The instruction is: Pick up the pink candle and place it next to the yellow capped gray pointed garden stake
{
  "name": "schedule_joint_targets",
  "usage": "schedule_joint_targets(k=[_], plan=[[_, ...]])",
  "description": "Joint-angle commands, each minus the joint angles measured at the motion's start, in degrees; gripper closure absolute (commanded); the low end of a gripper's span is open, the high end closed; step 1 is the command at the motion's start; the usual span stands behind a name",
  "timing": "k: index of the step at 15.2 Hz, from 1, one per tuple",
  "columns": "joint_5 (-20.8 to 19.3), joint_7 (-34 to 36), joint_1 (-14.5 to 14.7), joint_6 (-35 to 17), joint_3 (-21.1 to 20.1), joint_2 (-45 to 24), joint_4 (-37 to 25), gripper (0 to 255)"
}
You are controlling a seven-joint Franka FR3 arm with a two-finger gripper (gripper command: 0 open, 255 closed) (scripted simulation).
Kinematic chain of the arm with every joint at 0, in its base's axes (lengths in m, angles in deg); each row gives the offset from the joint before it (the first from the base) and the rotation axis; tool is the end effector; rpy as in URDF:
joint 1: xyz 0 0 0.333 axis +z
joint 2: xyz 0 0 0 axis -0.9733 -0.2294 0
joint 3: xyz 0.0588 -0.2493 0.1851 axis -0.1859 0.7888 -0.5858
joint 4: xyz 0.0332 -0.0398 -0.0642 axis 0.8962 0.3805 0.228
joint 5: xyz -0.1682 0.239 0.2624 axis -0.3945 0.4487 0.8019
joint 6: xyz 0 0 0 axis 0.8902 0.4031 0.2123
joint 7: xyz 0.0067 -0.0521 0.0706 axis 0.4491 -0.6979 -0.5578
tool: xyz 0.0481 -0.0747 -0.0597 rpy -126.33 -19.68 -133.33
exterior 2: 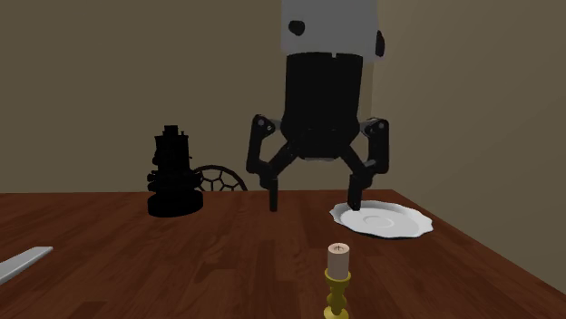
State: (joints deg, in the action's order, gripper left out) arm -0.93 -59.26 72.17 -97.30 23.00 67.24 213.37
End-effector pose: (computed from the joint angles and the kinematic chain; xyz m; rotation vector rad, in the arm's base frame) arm 0.4822 -0.0977 0.4875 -3.1144 0.0921 -0.1396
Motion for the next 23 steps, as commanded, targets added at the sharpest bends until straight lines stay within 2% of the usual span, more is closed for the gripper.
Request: schedule_joint_targets(k=[1, 9, 17, 23], plan=[[-0.2, -0.5, -0.4, -1.6, 0.6, -3.9, -1.4, 0], [0.3, -2.5, -2.2, -5.3, 2.5, -21.0, -11.4, 0], [0.9, -2.9, -2.3, -10.6, 2.3, -23.8, -8.9, 0], [0.9, -2.9, -2.3, -10.6, 2.3, -23.8, -8.9, 0]])
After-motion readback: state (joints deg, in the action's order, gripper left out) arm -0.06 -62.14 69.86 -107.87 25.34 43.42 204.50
